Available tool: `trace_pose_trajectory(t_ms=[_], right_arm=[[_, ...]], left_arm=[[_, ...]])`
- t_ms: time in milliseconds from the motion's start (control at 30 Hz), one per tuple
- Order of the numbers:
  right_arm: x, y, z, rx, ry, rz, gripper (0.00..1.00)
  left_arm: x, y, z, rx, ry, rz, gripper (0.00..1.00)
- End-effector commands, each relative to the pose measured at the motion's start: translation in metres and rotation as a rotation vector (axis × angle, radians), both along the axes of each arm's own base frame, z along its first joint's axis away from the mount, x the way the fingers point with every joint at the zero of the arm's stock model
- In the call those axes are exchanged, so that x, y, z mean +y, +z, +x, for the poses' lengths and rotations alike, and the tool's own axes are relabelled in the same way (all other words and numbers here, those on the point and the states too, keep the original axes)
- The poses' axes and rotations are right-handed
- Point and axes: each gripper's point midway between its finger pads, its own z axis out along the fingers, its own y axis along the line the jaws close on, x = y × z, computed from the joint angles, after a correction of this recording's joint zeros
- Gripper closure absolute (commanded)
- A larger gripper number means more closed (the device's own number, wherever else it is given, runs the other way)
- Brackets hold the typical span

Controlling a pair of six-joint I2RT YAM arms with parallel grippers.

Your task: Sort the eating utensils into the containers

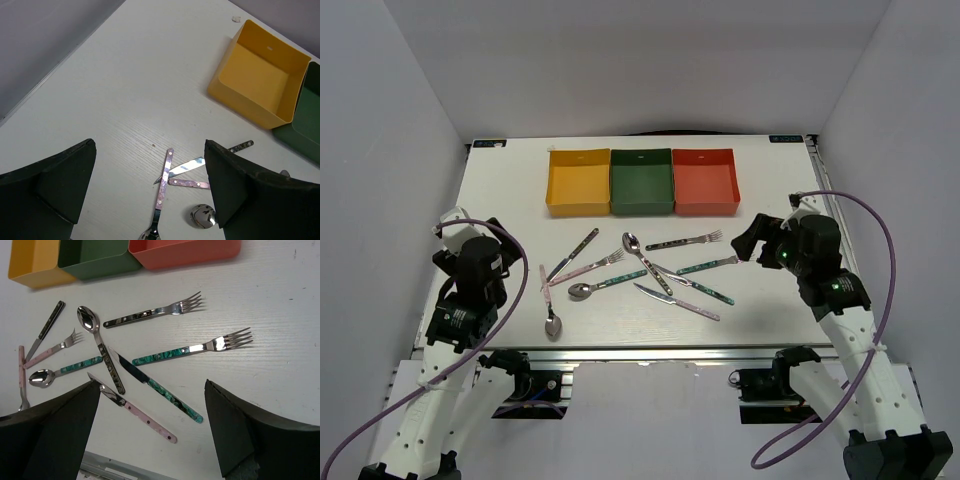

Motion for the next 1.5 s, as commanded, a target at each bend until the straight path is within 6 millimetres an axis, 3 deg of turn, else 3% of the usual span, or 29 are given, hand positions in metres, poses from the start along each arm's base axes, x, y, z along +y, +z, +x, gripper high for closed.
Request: trace_pose_trajectory(t_ms=[0, 200, 300, 333, 400, 433, 467, 500, 533, 567, 600, 633, 667, 700, 733, 767, 867, 933, 1067, 1300, 1467], right_arm=[[0.000, 0.021, 0.012, -0.069, -0.006, -0.006, 0.11], [0.018, 0.034, 0.013, -0.115, 0.083, 0.050, 0.11], [0.039, 0.045, 0.018, -0.122, 0.174, 0.124, 0.11], [0.053, 0.050, 0.017, -0.121, 0.228, 0.145, 0.11], [0.077, 0.038, 0.029, -0.063, 0.262, 0.105, 0.11], [0.103, 0.054, 0.030, -0.102, 0.284, 0.046, 0.11], [0.121, 0.031, 0.037, -0.026, 0.300, -0.020, 0.11], [0.150, 0.029, 0.027, -0.014, 0.373, -0.056, 0.11], [0.162, 0.045, 0.038, -0.049, 0.345, -0.086, 0.11], [0.178, 0.018, 0.045, 0.015, 0.355, -0.154, 0.11], [0.200, 0.012, 0.038, 0.019, 0.396, -0.192, 0.11], [0.210, 0.024, 0.050, -0.018, 0.369, -0.229, 0.11], [0.220, 0.016, 0.053, -0.008, 0.377, -0.268, 0.11], [0.233, -0.018, 0.052, 0.059, 0.404, -0.349, 0.12], [0.242, -0.012, 0.063, 0.036, 0.387, -0.372, 0.16], [0.249, -0.040, 0.068, 0.081, 0.400, -0.426, 0.21], [0.257, -0.071, 0.078, 0.110, 0.417, -0.500, 0.41], [0.257, -0.084, 0.081, 0.111, 0.433, -0.539, 0.46], [0.246, -0.122, 0.075, 0.160, 0.471, -0.603, 0.65], [0.231, -0.163, 0.068, 0.230, 0.513, -0.631, 0.65], [0.227, -0.176, 0.062, 0.264, 0.533, -0.615, 0.64]], left_arm=[[0.002, 0.010, 0.001, -0.027, 0.015, -0.005, 0.02], [0.005, 0.011, -0.001, -0.029, 0.032, -0.006, 0.02], [0.008, 0.014, -0.004, -0.045, 0.045, -0.009, 0.02], [0.010, 0.015, -0.006, -0.052, 0.056, -0.009, 0.02], [0.012, 0.017, -0.008, -0.064, 0.067, -0.013, 0.02], [0.015, 0.018, -0.009, -0.068, 0.081, -0.014, 0.02], [0.018, 0.018, -0.010, -0.071, 0.098, -0.011, 0.02], [0.021, 0.018, -0.012, -0.073, 0.112, -0.015, 0.02], [0.024, 0.017, -0.013, -0.071, 0.133, -0.013, 0.02], [0.026, 0.017, -0.014, -0.072, 0.145, -0.011, 0.02], [0.027, 0.017, -0.015, -0.072, 0.153, -0.013, 0.02], [0.028, 0.017, -0.015, -0.071, 0.154, -0.012, 0.02], [0.027, 0.017, -0.015, -0.069, 0.153, -0.012, 0.02], [0.027, 0.016, -0.015, -0.067, 0.151, -0.011, 0.02], [0.027, 0.016, -0.014, -0.065, 0.149, -0.012, 0.02], [0.027, 0.016, -0.013, -0.064, 0.148, -0.011, 0.02], [0.026, 0.013, -0.012, -0.051, 0.144, -0.008, 0.02], [0.025, 0.012, -0.011, -0.046, 0.140, -0.007, 0.02], [0.023, 0.011, -0.009, -0.041, 0.127, -0.007, 0.02], [0.018, 0.006, -0.002, -0.014, 0.099, -0.002, 0.02], [0.018, 0.005, -0.002, -0.011, 0.097, -0.001, 0.02]])
